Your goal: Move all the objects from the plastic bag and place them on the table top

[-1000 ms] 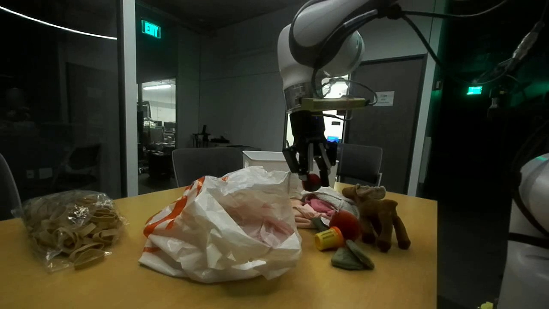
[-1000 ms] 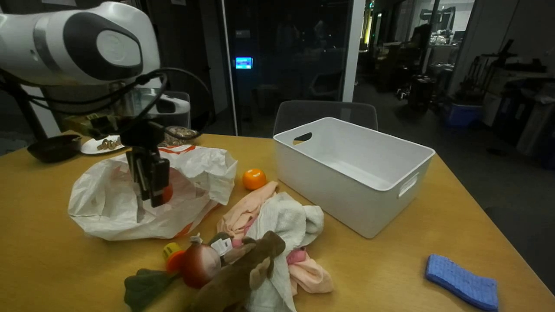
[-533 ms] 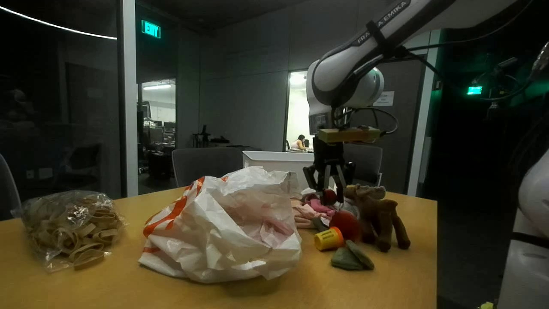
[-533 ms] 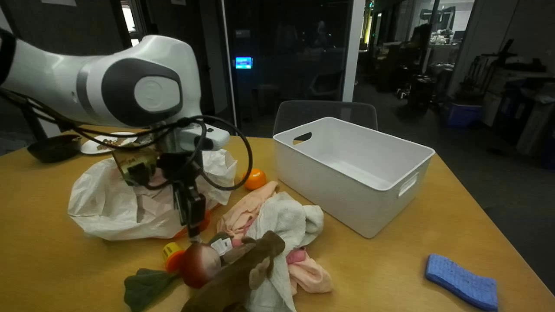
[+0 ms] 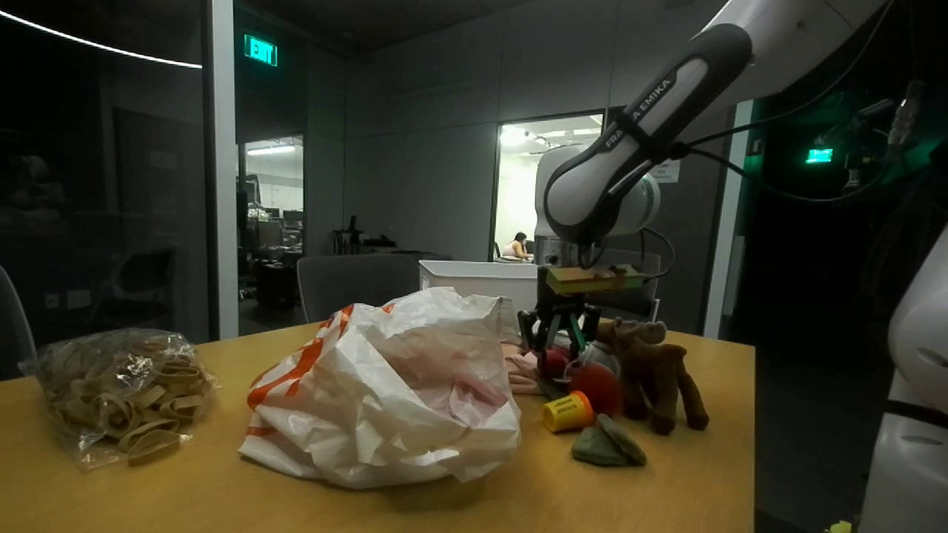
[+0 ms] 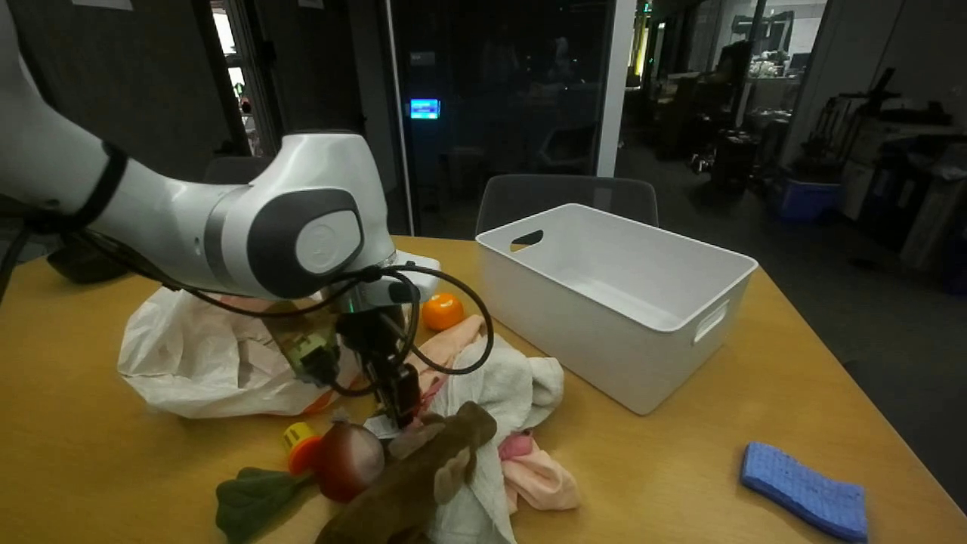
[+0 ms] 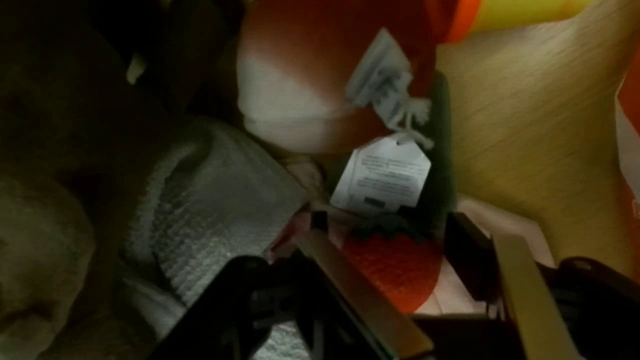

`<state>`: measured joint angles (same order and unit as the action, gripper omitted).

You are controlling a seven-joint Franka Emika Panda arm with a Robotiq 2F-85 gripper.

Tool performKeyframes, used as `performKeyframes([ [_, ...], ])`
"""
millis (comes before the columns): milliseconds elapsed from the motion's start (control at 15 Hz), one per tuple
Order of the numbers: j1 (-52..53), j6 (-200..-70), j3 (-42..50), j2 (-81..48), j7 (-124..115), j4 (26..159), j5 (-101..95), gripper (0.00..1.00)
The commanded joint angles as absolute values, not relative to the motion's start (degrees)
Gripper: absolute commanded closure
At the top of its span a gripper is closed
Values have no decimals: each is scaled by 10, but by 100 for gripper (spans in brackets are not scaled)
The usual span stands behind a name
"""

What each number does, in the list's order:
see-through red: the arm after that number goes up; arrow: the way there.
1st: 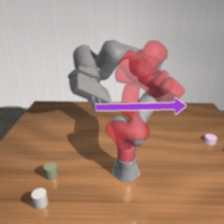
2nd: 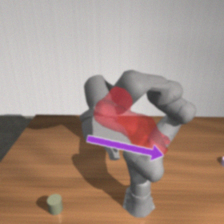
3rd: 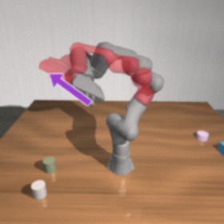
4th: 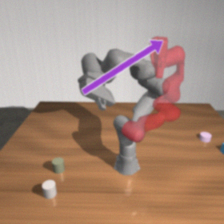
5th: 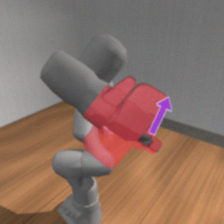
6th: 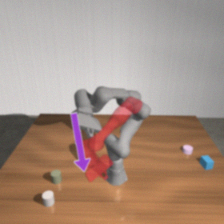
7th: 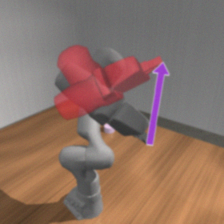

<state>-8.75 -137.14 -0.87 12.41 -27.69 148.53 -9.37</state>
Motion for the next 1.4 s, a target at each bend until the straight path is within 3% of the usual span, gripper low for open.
performKeyframes([
  [0, -81, -1394, -8, 131, -282, 1478, -91, 6],
  [67, -77, -1393, -13, 148, -284, 1483, -96, 0],
  [333, -43, -1349, -42, 235, -271, 1499, -72, 0],
  [733, 53, -1168, -63, 321, -205, 1476, 80, 0],
  [1333, 44, -1171, -83, 315, -220, 1482, 79, 0],
])
